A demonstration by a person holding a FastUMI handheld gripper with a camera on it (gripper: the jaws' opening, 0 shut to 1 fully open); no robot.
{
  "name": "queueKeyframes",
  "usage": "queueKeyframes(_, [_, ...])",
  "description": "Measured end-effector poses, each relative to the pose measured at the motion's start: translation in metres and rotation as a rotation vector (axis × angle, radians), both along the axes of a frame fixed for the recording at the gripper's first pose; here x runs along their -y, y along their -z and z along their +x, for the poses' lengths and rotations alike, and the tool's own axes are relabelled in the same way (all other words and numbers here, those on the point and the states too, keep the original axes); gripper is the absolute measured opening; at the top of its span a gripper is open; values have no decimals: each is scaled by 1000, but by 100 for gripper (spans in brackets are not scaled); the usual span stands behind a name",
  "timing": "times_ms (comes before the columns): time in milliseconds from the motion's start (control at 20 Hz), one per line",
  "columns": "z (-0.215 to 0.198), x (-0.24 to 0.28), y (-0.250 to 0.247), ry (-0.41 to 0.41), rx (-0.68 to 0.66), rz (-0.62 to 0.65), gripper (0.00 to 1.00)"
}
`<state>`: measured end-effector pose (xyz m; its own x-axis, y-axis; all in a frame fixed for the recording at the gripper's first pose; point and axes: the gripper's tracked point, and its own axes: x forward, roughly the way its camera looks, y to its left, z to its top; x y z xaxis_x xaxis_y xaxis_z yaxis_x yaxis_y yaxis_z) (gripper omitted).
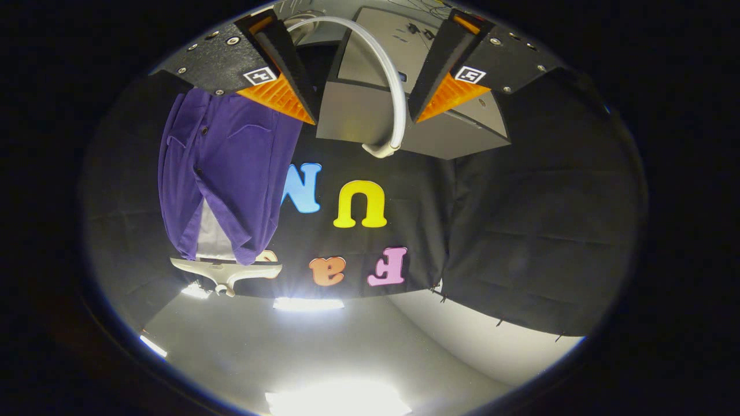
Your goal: Iron the clothes twice with a garment steamer, once on the left side and once on the right side.
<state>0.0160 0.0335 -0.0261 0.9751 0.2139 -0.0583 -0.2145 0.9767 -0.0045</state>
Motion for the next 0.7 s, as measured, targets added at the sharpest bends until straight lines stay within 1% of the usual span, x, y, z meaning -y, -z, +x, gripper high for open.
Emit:
queueKeyframes(250, [36,-26,-7,13,-6,10,95])
queueKeyframes(500, [83,-59,-12,-27,-59,-7,95])
queueKeyframes(700, [125,-93,-20,-62,-115,58,95])
